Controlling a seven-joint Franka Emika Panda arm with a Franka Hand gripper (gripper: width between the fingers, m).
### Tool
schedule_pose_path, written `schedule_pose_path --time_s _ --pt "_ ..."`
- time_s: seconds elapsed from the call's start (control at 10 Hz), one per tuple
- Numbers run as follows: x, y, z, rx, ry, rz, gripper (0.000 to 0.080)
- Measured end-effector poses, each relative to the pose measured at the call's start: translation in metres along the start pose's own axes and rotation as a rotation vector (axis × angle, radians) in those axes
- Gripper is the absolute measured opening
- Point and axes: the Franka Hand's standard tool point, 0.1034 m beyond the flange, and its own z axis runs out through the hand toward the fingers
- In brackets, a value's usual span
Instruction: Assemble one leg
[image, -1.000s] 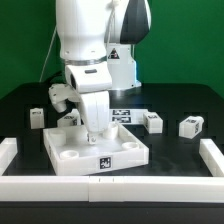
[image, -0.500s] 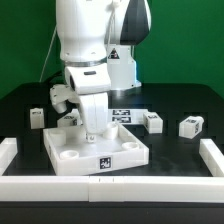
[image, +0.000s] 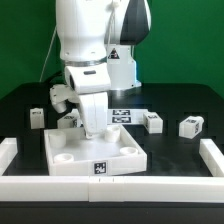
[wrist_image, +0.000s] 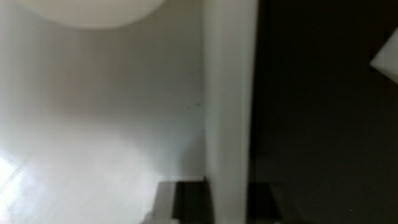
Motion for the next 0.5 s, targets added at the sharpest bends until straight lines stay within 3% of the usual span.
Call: schedule_pose_path --time_s 0.3,0.5 --pt "0.000 0.000 0.000 0.000 0.000 0.000 0.0061" --pt "0.017 0.006 0.001 -0.017 0.003 0.098 0.0061"
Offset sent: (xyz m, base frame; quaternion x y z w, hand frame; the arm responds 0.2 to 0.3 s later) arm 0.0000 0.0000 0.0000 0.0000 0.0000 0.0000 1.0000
